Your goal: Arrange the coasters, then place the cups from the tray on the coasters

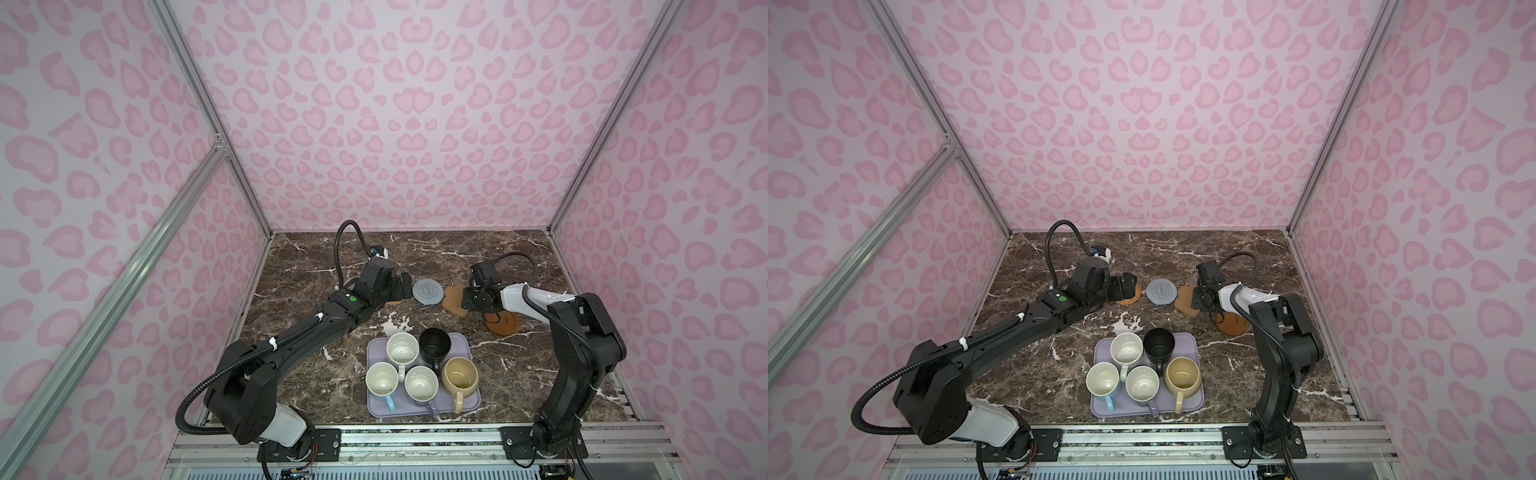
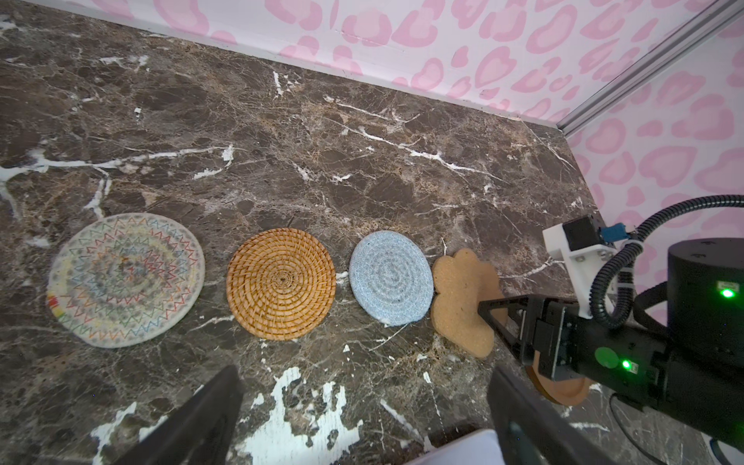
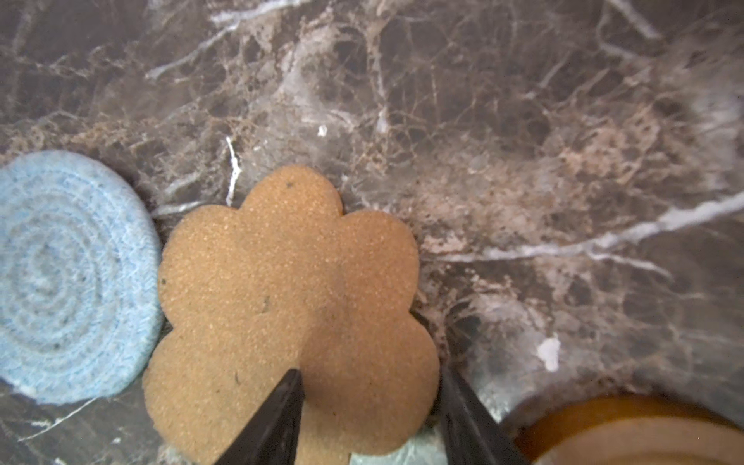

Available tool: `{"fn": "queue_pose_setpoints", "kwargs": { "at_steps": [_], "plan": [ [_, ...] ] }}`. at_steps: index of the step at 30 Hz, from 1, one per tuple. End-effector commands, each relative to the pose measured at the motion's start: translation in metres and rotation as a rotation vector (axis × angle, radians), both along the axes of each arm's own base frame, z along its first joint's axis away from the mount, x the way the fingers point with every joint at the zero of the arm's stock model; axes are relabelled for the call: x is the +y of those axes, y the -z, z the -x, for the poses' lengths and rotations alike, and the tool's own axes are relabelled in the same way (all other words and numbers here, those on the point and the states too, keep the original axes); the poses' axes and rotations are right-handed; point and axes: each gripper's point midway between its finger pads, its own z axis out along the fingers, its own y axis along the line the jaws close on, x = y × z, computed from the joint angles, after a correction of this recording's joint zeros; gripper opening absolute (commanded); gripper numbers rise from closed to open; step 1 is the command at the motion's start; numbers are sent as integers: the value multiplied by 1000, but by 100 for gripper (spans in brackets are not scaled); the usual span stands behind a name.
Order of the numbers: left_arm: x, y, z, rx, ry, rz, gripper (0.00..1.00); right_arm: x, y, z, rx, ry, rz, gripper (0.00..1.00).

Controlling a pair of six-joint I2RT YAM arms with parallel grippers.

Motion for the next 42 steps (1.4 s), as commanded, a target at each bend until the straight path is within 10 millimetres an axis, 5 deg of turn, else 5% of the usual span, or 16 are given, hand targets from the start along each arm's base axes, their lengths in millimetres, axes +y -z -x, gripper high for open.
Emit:
{"fn": "queue_pose_setpoints", "kwargs": {
  "at_steps": [1, 16, 32, 42],
  "plan": [
    [-2, -3, -5, -19, -10, 16, 97, -9, 14, 9, 68, -7, 29, 53],
    [-5, 2, -7, -8, -7, 20, 97, -17, -11, -30, 3, -68, 82, 55],
    [-7, 1, -4, -10, -1, 36, 97, -5, -10, -3, 35, -4, -55, 53],
    [-8, -1, -5, -14, -3, 35, 97, -8, 2, -10, 21, -2, -82, 52]
  ]
}}
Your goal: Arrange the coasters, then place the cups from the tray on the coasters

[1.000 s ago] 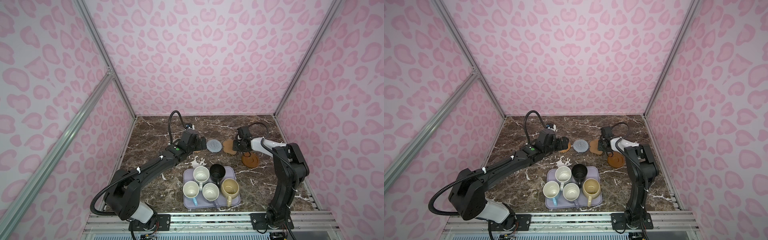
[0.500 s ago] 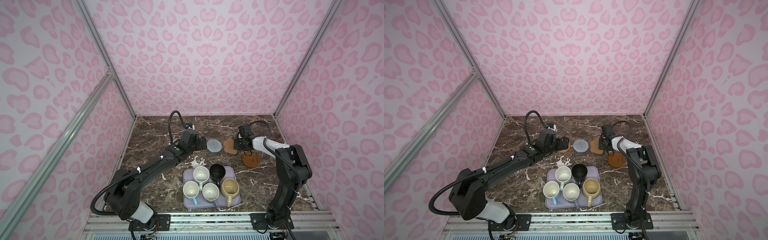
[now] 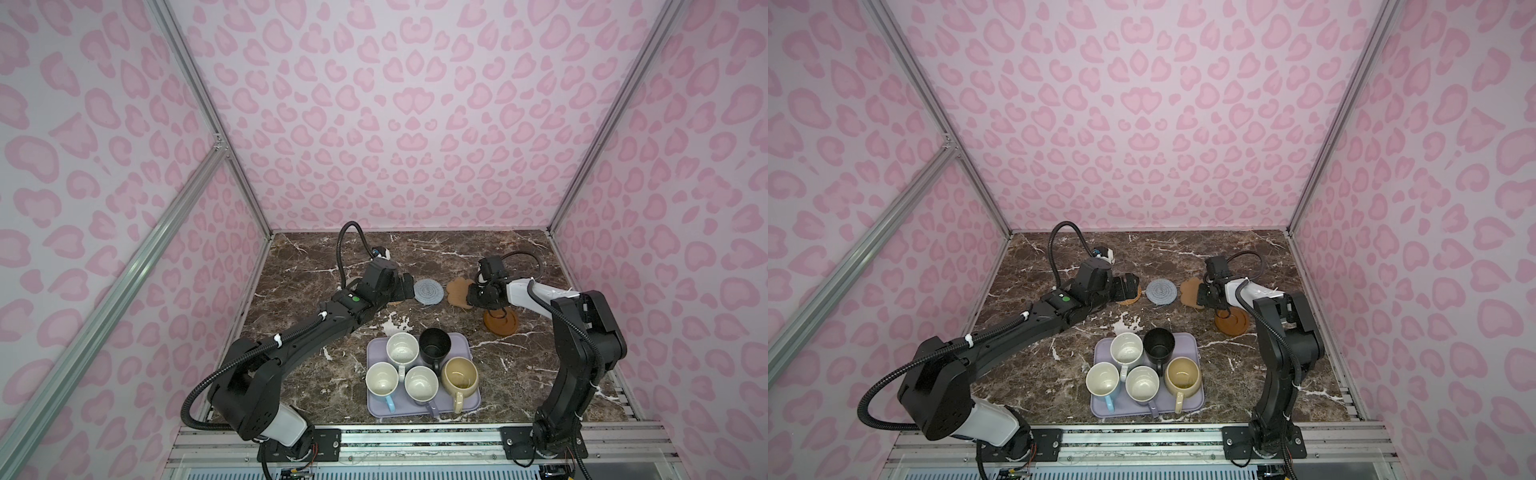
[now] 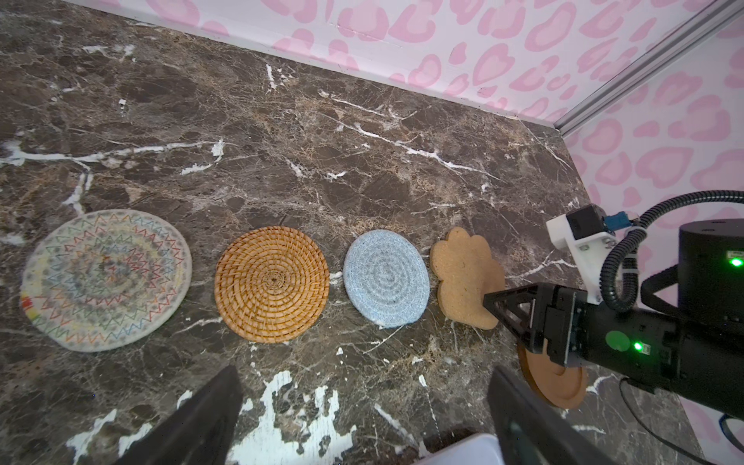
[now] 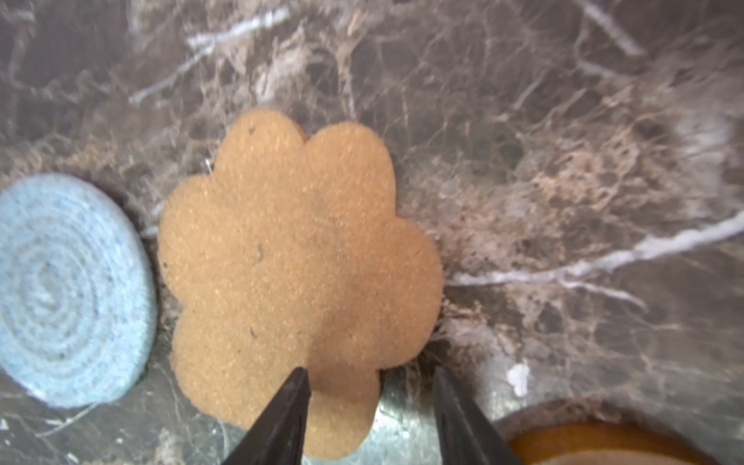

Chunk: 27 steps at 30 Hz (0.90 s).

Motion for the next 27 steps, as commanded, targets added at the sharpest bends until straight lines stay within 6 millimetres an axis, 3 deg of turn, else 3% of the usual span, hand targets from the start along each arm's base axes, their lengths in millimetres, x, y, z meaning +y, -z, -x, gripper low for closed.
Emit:
{"fn": "queue_pose_setpoints", "kwargs": {
  "at_steps": [1, 8, 15, 18, 22, 25, 27],
  "plan": [
    [-3, -6, -3, -19, -4, 21, 97, 1, 5, -3, -9, 6, -19, 52],
    [-3, -12, -2, -38, 2, -13, 97, -1, -14, -6, -70, -19, -3, 51],
    [-7, -34, 5, -90, 30, -64, 97, -15, -59, 9, -114, -8, 47, 56],
    [-20, -55, 13, -116, 91, -64, 97, -24, -71, 25, -104, 0, 83, 69],
    [-55, -78, 28, -132, 222, 0, 97, -42, -76, 48, -88, 26, 124, 98],
    [-82, -86, 40, -141, 298, 41, 97, -56, -67, 62, -66, 65, 122, 99],
    [-98, -86, 47, -134, 345, 65, 97, -66, -61, 69, -47, 93, 111, 89]
  ]
}}
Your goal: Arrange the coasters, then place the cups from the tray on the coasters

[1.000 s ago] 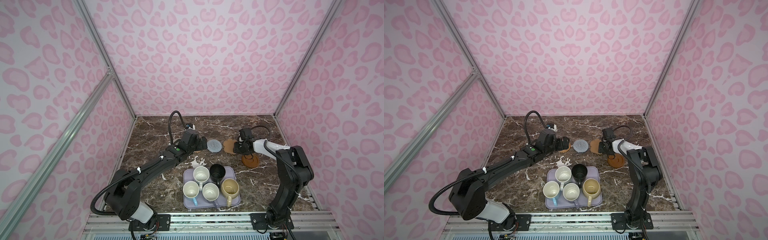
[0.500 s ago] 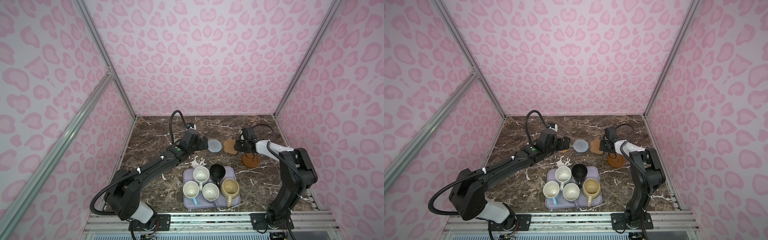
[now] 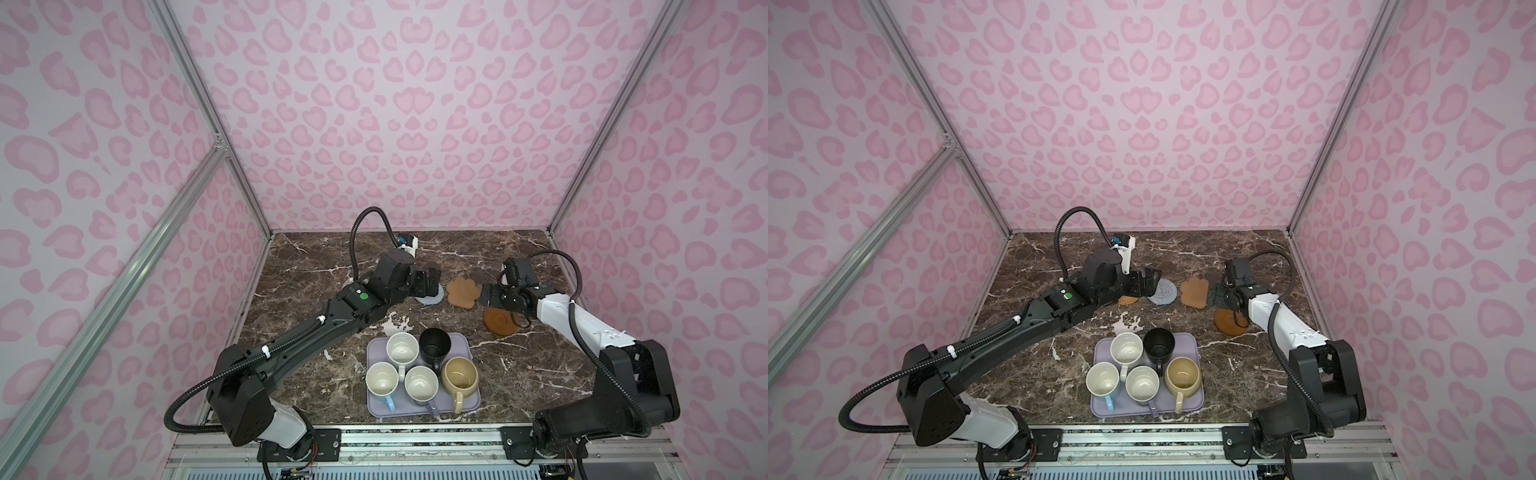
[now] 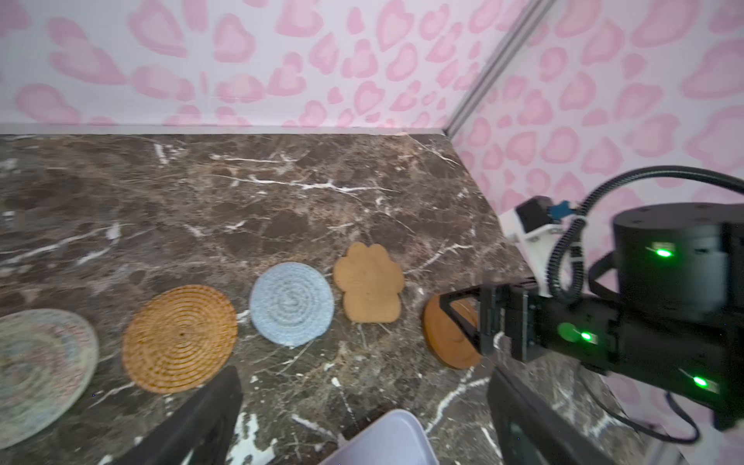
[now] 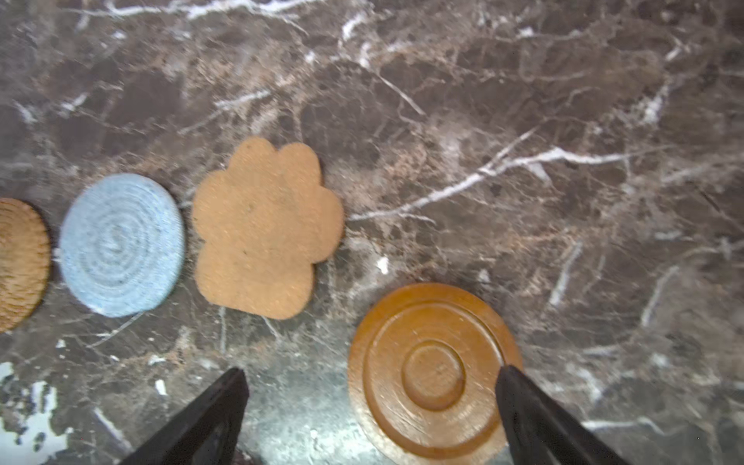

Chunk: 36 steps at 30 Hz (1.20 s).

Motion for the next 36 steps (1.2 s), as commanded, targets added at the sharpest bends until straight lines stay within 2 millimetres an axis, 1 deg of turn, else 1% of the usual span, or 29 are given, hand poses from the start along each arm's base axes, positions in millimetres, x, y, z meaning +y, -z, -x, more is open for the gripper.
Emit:
{"fn": "queue_pose_setpoints", "kwargs": {
  "at_steps": [1, 3, 4, 6, 9, 12, 14, 19, 22, 26, 30, 35, 36],
  "plan": [
    [-26, -1, 10, 13, 97, 28, 97, -18, 14, 17, 55, 53, 7, 85],
    [-35, 3, 12, 28, 117, 31, 97, -30, 21, 22, 71, 90, 3, 77],
    [-38, 9, 12, 43, 123, 24, 97, -37, 26, 25, 84, 112, 6, 74],
    [-47, 6, 11, 43, 136, 31, 97, -45, 35, 30, 113, 138, 8, 73],
    [-52, 12, 10, 59, 141, 20, 97, -53, 45, 33, 141, 160, 22, 70],
    [-56, 15, 7, 70, 143, 9, 97, -53, 56, 34, 174, 153, 22, 68],
    [-57, 18, 5, 78, 136, -6, 97, -49, 62, 32, 188, 139, 2, 67],
    [-60, 23, 4, 86, 139, -1, 97, -47, 70, 34, 227, 123, 42, 66],
    [-58, 23, 3, 81, 132, -9, 97, -49, 75, 36, 246, 124, 61, 64],
    [-54, 24, 2, 77, 119, -16, 97, -53, 78, 32, 263, 133, 85, 60],
    [-48, 25, 1, 72, 98, -13, 97, -55, 75, 22, 252, 138, 96, 58],
    [-38, 28, -3, 78, 65, -14, 97, -56, 77, 7, 256, 139, 97, 56],
    [-34, 29, -5, 73, 42, -30, 97, -56, 77, 2, 255, 138, 99, 55]
  ]
}}
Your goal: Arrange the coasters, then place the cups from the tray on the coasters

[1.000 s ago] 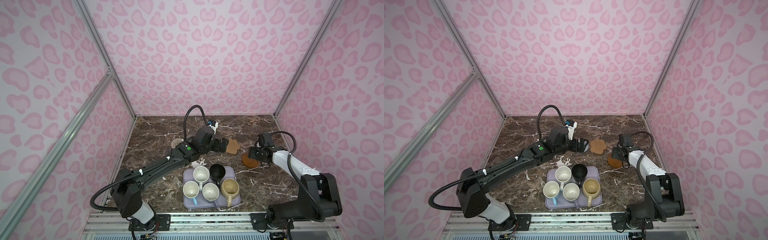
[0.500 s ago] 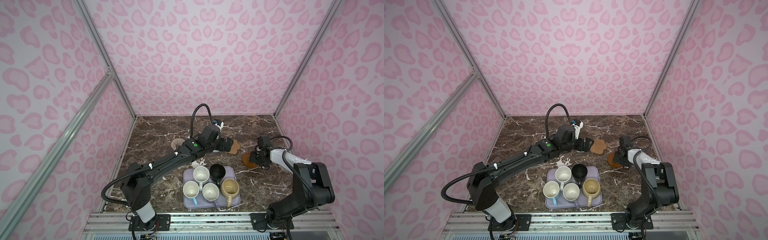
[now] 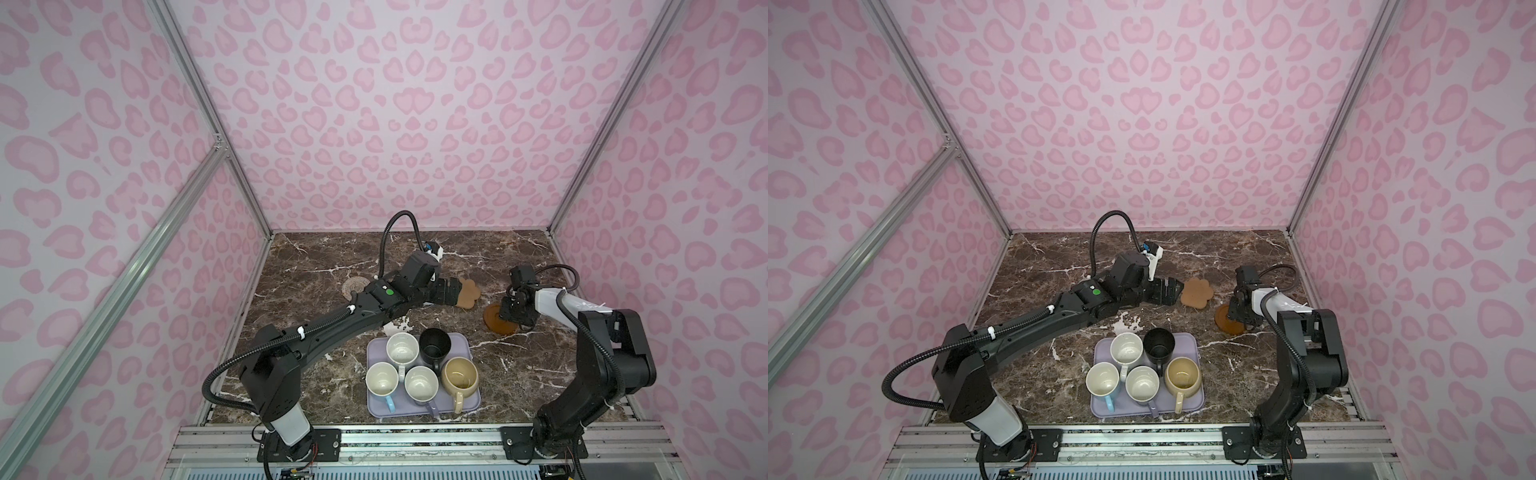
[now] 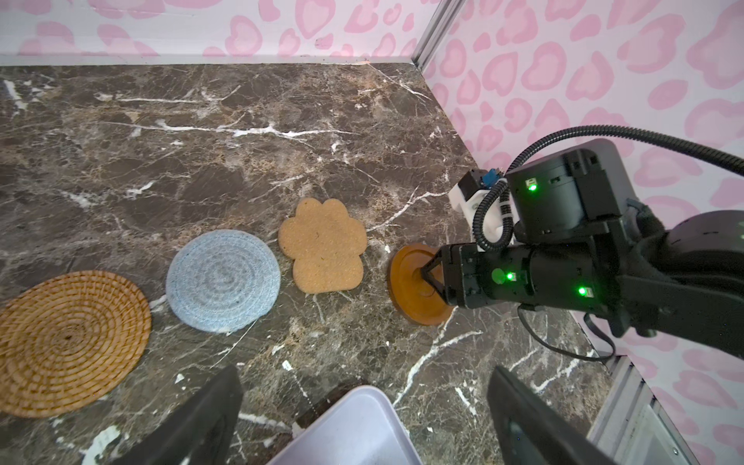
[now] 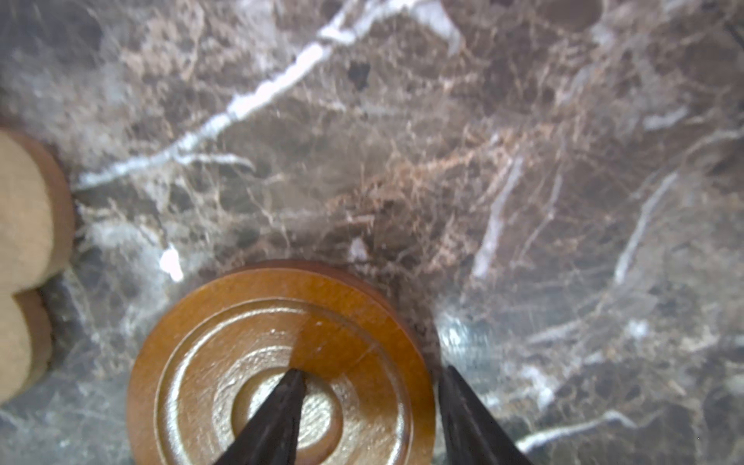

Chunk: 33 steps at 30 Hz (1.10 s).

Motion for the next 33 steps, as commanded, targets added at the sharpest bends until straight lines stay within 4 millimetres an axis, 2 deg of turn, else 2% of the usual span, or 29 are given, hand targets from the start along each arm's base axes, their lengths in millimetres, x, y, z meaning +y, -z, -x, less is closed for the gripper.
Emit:
{"fn": "queue_pose_setpoints", "kwargs": {
  "at_steps": [1, 7, 14, 22, 33],
  "plan": [
    [10, -8, -6, -30, -55, -7, 97, -5, 3, -5, 20, 1, 27, 54],
    [19, -13, -7, -52, -79, -26, 97, -8, 6, -24, 24, 7, 40, 53],
    [16, -10, -8, -38, -71, -12, 97, -19, 4, -45, 30, 24, 84, 53],
    [19, -7, -15, -31, -85, -7, 97, -15, 11, -63, 27, 15, 66, 53],
    [25, -10, -19, -29, -105, 24, 97, -10, 7, -74, 7, 1, 62, 53]
  ]
}}
